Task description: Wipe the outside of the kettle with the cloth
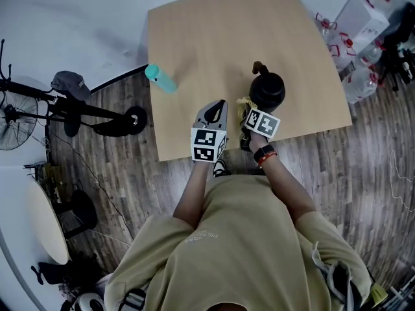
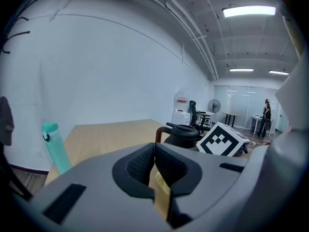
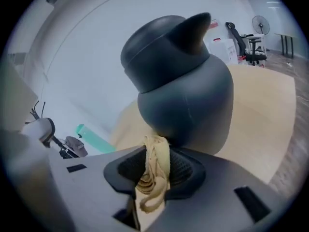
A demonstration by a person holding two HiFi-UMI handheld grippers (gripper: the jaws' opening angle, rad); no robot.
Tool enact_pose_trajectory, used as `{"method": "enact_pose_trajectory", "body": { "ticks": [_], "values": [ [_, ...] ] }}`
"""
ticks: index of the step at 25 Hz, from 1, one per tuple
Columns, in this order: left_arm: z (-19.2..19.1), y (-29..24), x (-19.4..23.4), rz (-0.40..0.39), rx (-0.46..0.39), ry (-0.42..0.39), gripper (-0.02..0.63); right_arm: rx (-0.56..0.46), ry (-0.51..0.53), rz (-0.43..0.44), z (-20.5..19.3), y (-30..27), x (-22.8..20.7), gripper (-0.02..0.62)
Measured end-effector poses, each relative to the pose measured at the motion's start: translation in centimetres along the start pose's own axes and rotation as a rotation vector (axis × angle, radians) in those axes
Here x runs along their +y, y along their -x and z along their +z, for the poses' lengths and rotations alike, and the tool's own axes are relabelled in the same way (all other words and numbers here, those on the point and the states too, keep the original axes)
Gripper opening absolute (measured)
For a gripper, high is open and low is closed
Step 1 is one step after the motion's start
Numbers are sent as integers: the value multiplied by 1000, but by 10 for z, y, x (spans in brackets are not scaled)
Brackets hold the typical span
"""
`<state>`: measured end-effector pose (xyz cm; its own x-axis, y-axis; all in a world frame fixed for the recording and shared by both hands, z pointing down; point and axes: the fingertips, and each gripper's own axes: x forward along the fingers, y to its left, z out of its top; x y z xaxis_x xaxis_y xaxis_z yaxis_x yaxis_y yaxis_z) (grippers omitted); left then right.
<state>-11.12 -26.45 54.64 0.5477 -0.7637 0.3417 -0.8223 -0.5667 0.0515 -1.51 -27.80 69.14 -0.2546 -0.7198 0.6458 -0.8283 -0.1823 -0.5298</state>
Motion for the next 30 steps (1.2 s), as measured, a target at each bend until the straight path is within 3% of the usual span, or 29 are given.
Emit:
{"method": "enact_pose_trajectory", "body": {
  "ticks": [10, 22, 30],
  "values": [
    [3, -10, -17, -12, 5, 1, 25, 19, -105, 92, 3, 14, -8, 123],
    [-4, -17, -45, -11, 21, -8, 25, 43, -115, 148, 0, 34, -29, 124],
    [-10, -25, -66, 7, 46, -17, 25, 69, -178, 180, 0, 48, -49, 124]
  ]
}}
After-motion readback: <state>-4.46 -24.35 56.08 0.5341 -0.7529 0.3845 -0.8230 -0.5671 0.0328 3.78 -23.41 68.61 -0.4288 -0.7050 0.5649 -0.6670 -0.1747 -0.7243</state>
